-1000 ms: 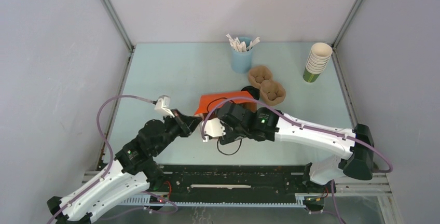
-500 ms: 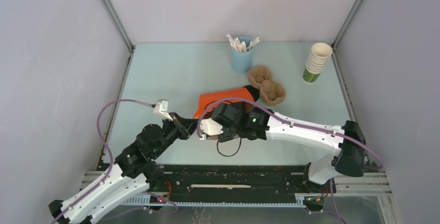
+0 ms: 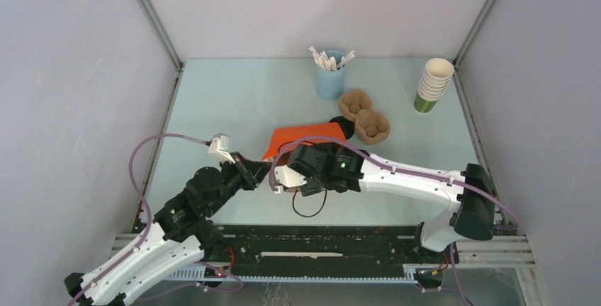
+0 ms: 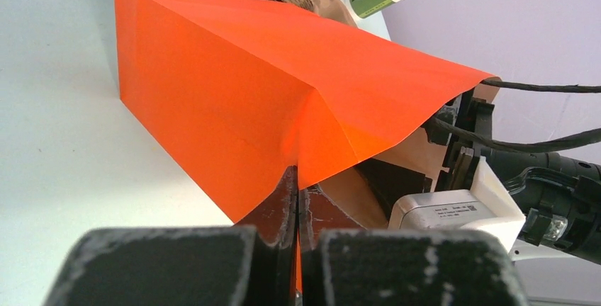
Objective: Pack the takeout coffee
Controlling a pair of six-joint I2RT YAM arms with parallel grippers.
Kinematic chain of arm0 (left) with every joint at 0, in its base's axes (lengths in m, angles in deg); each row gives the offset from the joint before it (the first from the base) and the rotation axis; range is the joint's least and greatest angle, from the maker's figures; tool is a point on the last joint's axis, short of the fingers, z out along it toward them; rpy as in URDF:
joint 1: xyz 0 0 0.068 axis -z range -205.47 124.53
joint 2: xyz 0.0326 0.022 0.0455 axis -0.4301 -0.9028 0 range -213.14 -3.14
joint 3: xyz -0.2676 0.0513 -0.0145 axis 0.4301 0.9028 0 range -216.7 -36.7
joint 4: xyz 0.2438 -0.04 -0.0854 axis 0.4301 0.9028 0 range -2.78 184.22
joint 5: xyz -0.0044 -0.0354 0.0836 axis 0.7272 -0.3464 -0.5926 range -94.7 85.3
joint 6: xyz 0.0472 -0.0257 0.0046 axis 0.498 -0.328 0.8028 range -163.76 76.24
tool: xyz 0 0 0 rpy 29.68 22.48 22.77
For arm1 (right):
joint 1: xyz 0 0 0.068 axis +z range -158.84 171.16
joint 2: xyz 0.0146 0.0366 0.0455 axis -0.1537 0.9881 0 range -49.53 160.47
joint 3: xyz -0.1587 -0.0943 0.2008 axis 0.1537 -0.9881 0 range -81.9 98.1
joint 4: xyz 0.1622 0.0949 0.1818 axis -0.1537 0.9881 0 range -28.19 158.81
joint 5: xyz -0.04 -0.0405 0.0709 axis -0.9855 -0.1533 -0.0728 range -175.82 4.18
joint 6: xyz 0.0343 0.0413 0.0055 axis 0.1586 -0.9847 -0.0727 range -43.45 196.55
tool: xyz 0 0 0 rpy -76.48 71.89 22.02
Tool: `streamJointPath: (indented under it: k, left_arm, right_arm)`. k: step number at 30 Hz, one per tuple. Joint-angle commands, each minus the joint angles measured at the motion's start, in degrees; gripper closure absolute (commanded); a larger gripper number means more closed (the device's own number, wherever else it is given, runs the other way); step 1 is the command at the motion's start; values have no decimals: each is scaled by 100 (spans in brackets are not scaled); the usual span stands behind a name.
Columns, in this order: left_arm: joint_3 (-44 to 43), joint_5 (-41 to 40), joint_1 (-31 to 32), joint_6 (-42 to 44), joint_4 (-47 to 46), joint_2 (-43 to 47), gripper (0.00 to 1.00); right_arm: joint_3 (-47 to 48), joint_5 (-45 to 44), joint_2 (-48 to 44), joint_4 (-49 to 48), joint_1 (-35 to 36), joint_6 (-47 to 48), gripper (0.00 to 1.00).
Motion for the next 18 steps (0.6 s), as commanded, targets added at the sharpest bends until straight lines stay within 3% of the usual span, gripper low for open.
streamJointPath:
  k: [1,18]
  left_arm:
    - [-331,-60,24,4,327,-43,100]
    - [-580,-293,31,22,841,-212,100]
  right_arm:
    - [237,-136,17,15,-35,-38,45]
    - [465,-529,336,-96,-4,72,45]
